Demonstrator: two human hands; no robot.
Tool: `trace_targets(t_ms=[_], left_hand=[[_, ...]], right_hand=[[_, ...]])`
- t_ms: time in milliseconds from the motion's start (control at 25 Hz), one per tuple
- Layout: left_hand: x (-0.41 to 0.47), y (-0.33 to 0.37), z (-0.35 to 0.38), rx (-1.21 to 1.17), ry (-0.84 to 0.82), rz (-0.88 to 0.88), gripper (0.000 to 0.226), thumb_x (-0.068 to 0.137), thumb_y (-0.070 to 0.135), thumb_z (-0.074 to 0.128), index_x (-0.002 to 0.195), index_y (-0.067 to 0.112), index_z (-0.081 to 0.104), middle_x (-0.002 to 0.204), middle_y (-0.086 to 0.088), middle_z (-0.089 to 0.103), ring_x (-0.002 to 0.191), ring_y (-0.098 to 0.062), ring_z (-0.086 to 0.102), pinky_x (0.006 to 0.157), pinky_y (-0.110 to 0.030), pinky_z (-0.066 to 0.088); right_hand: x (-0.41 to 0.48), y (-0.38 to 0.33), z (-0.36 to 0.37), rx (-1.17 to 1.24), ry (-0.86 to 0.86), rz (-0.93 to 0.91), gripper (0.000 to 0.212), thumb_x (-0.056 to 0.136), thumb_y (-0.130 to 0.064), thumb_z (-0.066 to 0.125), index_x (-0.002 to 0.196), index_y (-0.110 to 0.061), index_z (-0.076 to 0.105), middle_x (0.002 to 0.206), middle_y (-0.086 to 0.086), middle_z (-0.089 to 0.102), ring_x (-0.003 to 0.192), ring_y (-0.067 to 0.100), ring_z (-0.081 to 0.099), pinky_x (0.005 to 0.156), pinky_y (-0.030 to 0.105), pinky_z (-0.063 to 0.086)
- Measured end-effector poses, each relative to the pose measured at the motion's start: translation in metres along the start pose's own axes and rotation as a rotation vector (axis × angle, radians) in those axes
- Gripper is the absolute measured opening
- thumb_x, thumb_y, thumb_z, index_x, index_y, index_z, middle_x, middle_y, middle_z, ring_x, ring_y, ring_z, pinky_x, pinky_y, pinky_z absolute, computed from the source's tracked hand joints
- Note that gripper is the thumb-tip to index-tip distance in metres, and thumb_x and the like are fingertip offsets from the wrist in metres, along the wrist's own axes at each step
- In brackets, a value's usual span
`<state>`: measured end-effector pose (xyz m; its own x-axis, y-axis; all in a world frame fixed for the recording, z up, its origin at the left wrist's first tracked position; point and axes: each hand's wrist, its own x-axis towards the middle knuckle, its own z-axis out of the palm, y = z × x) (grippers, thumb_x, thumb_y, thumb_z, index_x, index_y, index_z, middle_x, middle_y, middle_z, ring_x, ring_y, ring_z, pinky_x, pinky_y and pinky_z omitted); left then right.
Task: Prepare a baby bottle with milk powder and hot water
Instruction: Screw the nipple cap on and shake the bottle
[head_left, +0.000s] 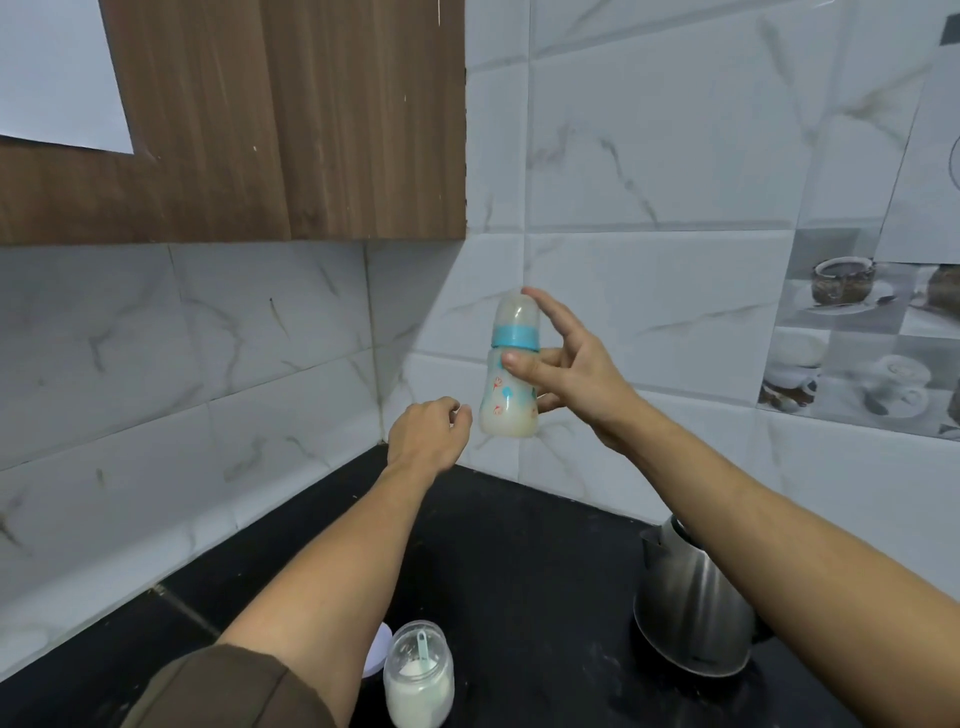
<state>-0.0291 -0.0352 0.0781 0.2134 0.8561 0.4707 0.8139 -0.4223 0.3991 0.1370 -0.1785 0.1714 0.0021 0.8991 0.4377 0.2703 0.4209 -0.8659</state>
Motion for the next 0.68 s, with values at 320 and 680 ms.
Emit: trace_targets(t_ms=[320,680], left_hand=[[-0.024,0.005,0.031,-0.185,-0.155,0.028,0.046,0.102,0.036,0.053,0.144,0.021,0.062,0.133,0.001,0.071,0.121,-0.024,0.065,0.101,-0.037,0.051],[-0.066,0.028,0.088,-0.288,-0.498,0.152,0.034,0.094,0.026,0.061,0.125,0.032,0.074,0.101,0.012,0.077,0.098,-0.012,0.070,0.090,-0.033,0.055]], right_hand=[[-0.016,0.091,-0.008,-0.323,0.197,0.193,0.083,0.075,-0.045,0.086,0.147,-0.036,0.045,0.119,-0.007,0.070,0.114,0.016,0.068,0.098,0.048,0.058],[-0.080,0.176,-0.010,-0.513,0.165,0.460,0.064,0.069,-0.040,0.093,0.119,-0.025,0.055,0.104,-0.003,0.076,0.097,0.016,0.073,0.091,0.043,0.060]])
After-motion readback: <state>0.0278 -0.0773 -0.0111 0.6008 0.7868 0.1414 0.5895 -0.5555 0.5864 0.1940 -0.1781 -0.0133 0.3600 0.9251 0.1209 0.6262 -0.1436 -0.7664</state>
